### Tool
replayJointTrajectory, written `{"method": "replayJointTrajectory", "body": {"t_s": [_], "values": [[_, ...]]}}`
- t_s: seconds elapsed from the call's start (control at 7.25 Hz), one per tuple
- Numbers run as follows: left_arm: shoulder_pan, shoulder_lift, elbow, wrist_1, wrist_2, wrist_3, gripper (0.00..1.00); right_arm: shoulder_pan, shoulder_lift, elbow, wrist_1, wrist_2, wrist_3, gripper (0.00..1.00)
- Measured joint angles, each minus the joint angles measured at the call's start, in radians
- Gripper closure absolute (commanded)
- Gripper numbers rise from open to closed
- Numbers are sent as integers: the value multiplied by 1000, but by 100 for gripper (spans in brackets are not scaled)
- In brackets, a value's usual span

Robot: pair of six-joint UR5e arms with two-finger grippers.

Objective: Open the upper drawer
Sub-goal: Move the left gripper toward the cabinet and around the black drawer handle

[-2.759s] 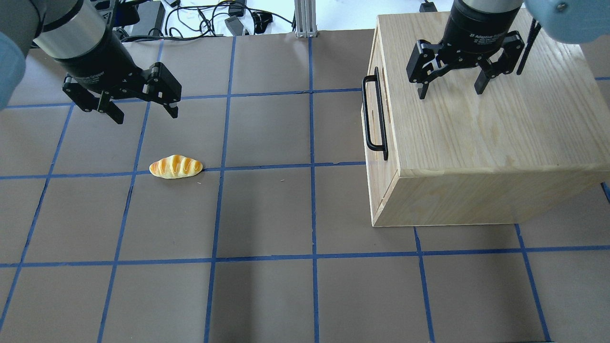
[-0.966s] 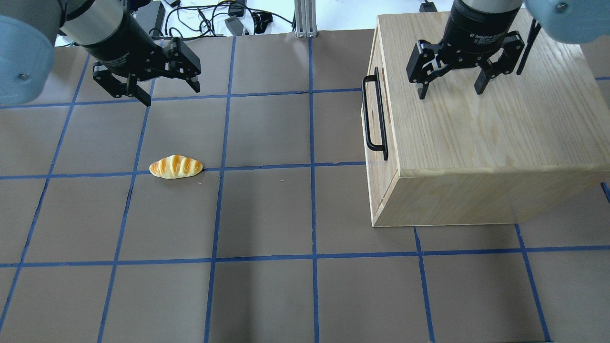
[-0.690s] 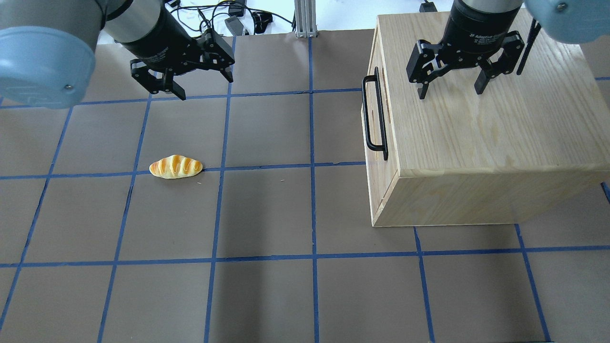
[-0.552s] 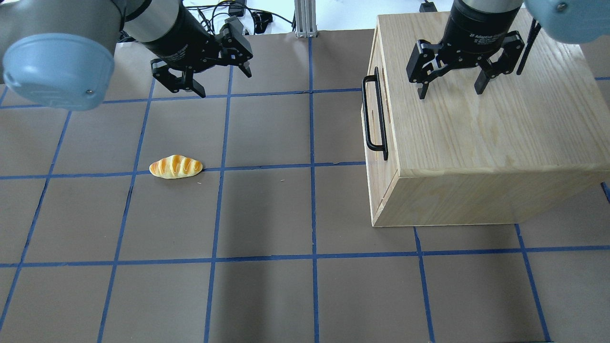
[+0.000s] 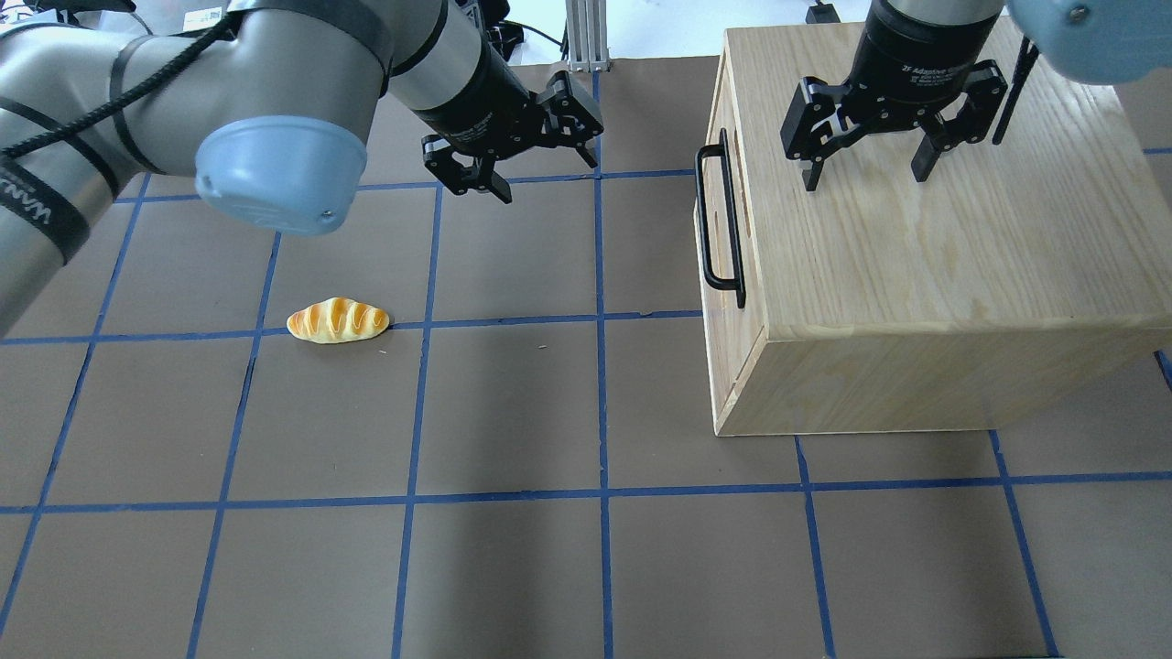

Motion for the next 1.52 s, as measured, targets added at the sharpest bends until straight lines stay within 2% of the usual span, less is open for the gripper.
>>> {"method": "replayJointTrajectory", "body": {"t_s": [0.55,0.97,1.52], "values": [[-46,-66,2,78,-111,2,0,0,0,-1,0,0,-1,0],[-82,-115,1,157,-121,4,0,0,0,0,0,0,0,0],[-112,-141,1,173,-121,5,0,0,0,-1,0,0,0,0]]}}
